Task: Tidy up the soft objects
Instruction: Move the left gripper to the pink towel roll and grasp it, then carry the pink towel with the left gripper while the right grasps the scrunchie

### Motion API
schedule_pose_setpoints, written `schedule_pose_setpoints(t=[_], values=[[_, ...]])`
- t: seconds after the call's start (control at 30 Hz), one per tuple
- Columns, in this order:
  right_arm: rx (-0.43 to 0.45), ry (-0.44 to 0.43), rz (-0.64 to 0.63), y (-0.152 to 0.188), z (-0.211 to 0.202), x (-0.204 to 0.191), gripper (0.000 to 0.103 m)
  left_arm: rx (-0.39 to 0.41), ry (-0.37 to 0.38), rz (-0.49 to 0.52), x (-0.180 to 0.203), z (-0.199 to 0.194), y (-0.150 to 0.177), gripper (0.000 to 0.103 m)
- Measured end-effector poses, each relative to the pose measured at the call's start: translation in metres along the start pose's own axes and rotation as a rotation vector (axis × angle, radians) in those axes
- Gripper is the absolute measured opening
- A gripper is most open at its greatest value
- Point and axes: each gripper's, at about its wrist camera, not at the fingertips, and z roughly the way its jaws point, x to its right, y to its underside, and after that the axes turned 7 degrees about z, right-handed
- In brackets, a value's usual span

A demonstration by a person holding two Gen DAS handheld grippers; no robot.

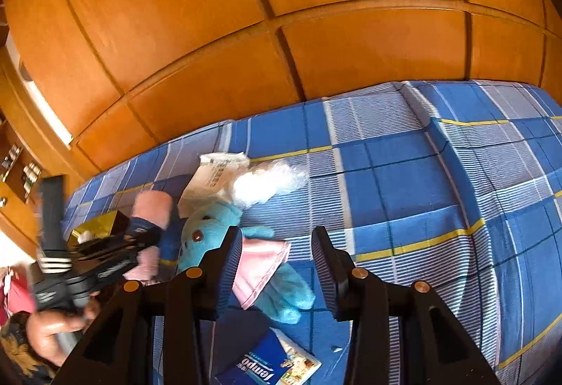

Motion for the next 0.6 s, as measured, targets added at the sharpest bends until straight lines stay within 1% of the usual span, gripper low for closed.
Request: schedule_pose_setpoints(t=[0.17,0.23,0.27,0.33,0.4,0.47,0.53,0.6], values=[[-0.073,-0.048,-0.066,0.011,0.011,-0.014,0.041,0.04,0.025,-0.024,-0.018,-0.037,0.025,0.034],[-0.107,-0.084,-0.123,0.019,0.016,-0.026,0.041,0.062,0.027,-0.049,-0.028,-0.054,0.037,0.034],[-0.139,-0.121,-0.155,0.025,0.019,-0.035,0.041,0.069,0.032,-0.062,-0.032,-0.06,0.041,0.034],[-0.175,-0.166,-0.214,0.035,0.023,-0.048,0.041,0.083,0.043,-0.086,-0.042,-0.074,0.052,0.034],[-0.192,-0.187,-0.303,0.047,0.025,-0.066,0.041,0.094,0.047,-0.095,-0.049,-0.088,0.064,0.034],[-0.228,-0.204,-0.378,0.061,0.03,-0.082,0.045,0.093,0.049,-0.1,-0.055,-0.095,0.074,0.034],[-0.25,-0.19,-0.454,0.071,0.036,-0.097,0.058,0.094,0.046,-0.107,-0.06,-0.104,0.086,0.034],[-0.3,-0.177,-0.57,0.082,0.045,-0.119,0.066,0.097,0.05,-0.123,-0.066,-0.11,0.096,0.034]])
